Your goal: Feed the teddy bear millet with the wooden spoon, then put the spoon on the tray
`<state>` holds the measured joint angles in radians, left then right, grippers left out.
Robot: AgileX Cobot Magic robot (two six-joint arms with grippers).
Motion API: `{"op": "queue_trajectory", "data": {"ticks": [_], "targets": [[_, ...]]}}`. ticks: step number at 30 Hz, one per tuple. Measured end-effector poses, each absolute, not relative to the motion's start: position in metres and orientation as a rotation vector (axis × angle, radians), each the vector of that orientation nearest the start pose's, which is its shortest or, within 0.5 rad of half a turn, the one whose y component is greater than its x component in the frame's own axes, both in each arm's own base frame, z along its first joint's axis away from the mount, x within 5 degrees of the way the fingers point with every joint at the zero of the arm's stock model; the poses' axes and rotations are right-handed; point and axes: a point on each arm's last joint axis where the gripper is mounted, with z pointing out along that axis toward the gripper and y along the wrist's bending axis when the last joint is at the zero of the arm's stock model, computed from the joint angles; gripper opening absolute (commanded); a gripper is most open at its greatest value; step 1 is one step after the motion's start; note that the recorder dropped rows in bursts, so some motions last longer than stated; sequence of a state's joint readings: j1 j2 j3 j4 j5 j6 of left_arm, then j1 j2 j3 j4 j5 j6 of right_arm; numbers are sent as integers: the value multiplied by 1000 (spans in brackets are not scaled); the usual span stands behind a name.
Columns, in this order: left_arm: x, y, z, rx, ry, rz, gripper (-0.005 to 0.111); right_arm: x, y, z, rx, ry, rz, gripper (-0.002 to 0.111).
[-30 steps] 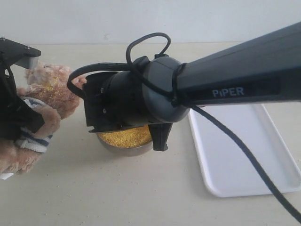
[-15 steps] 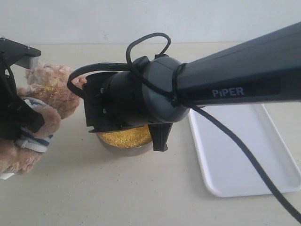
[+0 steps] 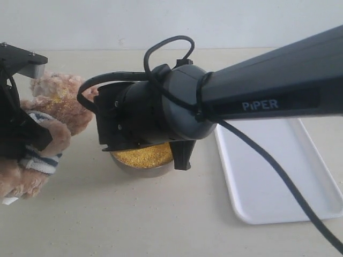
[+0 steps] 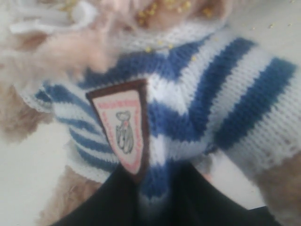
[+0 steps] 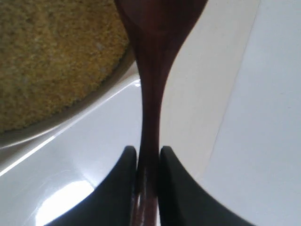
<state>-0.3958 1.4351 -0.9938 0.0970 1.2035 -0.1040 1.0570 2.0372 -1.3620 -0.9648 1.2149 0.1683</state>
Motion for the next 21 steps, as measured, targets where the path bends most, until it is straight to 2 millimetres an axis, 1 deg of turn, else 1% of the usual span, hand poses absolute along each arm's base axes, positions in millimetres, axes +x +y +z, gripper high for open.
{"op": "queue_trajectory", "data": {"ticks": [4,7,13,21], "targets": [[229,-87,251,503,3061,131,4,244,298,175,-1656,2075,-1097,0],[229,-87,251,503,3061,131,4,240,300,174,-1688,2080,-1085,0],[229,-87,251,503,3061,131,4,221,311,171,-1766,2072,-1034,0],[228,-87,251,503,3063,121,4,214,313,168,-1790,2116,-988,0]]}}
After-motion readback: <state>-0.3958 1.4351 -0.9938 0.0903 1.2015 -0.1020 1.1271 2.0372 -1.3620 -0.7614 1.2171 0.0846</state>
